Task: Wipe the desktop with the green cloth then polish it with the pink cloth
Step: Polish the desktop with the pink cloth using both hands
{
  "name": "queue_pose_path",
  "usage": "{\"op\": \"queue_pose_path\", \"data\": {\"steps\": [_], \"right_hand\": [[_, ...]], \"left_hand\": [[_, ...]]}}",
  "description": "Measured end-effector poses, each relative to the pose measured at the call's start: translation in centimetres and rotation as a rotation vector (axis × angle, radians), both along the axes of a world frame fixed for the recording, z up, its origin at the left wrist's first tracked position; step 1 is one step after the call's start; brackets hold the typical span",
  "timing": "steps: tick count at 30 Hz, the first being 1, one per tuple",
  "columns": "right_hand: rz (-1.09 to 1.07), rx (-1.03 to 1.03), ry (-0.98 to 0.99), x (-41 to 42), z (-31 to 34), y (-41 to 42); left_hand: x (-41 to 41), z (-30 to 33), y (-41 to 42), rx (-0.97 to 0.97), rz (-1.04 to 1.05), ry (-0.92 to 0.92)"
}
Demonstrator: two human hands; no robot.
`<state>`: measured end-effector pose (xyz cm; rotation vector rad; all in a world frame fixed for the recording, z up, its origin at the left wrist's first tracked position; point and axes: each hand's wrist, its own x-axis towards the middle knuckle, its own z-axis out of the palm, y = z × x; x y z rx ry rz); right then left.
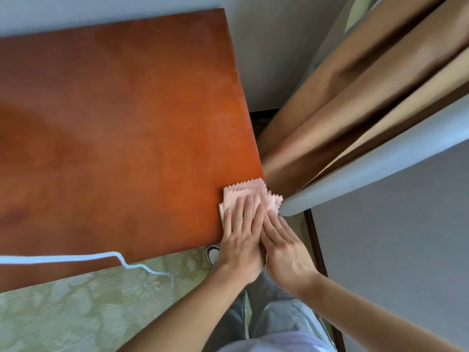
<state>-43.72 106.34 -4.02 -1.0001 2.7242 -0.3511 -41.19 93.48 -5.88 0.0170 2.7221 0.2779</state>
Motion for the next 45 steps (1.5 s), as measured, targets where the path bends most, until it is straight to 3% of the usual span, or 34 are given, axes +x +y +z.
{"op": "queue_pose_path", "data": {"steps": [6, 17, 24, 33, 45], "right_hand": [[0.016, 0.011, 0.005, -0.8, -0.5, -0.7], [0.121, -0.110, -0.003, -4.5, -1.2, -1.3], [0.107, -0.114, -0.037, -12.6, -0.9, -6.4], [0.134, 0.029, -0.082, -21.6, -0.5, -10.8], [0.043, 0.019, -0.144, -15.7, 0.8, -4.9]], "left_hand": [[-0.5, -0.1, -0.3, -0.087, 0.020, 0.026], [-2.6, -0.5, -0.4, -0.030, 0.169, 0.018], [-10.1, -1.2, -4.6, -0.075, 0.277, -0.013], [-19.5, -1.1, -9.8, -0.053, 0.253, -0.064], [-14.4, -0.5, -4.6, -0.038, 0.155, -0.114]]}}
